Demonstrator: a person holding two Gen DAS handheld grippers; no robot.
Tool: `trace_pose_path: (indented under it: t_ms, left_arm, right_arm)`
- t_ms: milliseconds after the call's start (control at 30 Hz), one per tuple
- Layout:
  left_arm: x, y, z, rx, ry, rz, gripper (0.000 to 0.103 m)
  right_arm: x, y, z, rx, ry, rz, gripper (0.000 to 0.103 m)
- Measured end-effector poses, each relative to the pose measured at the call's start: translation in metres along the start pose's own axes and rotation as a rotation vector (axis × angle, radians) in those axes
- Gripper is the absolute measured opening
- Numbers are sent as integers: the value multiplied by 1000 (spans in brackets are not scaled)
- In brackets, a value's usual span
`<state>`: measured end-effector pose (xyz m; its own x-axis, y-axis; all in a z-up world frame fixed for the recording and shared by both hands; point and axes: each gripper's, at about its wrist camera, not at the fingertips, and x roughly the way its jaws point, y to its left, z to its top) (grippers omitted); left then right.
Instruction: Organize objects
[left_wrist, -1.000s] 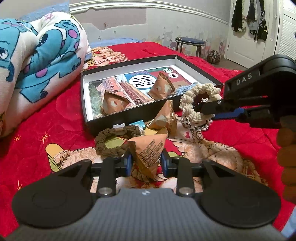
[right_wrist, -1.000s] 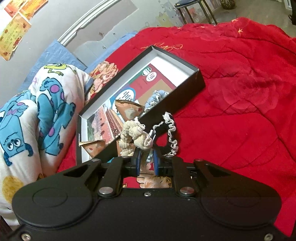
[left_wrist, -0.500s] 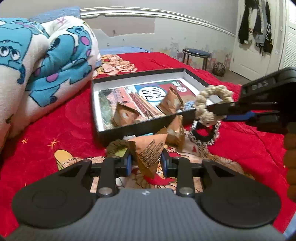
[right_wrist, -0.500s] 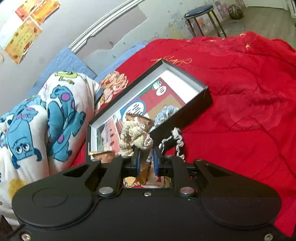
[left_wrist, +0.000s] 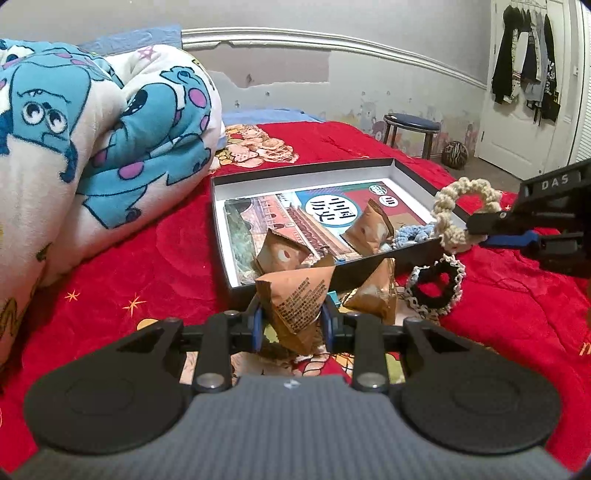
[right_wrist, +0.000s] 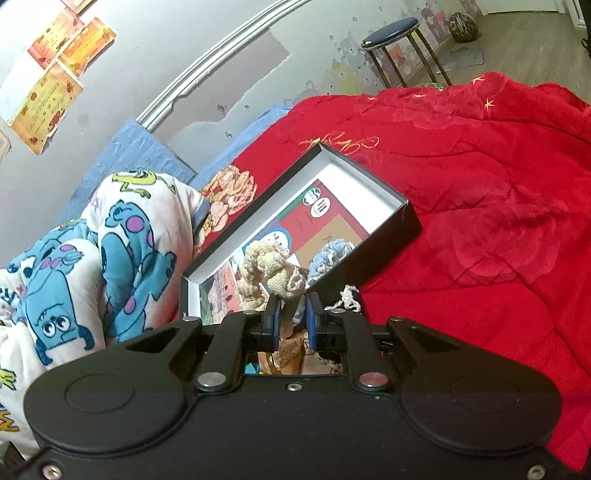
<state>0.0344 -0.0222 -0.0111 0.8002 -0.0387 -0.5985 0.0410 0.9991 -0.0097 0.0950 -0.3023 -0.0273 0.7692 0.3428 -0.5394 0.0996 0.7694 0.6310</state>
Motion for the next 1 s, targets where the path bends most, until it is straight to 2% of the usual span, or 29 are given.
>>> trace_pose_path:
  t_ms: [333,633,767,1000]
  left_arm:
    - [4,5,5,-15,-20,6,34]
    - [0,16,18,-36,-86,19,34]
    - [-12,27,31,-64,-125,9,35]
    - [-32,43,82,-55,-228,10,35]
  right_arm:
    - [7,1,1,31,-6,25,14]
    - [11,13,3,21,-12,77,14]
    - [14,19,5,62,24,150,14]
    - [10,66,21,-43,25,184,14]
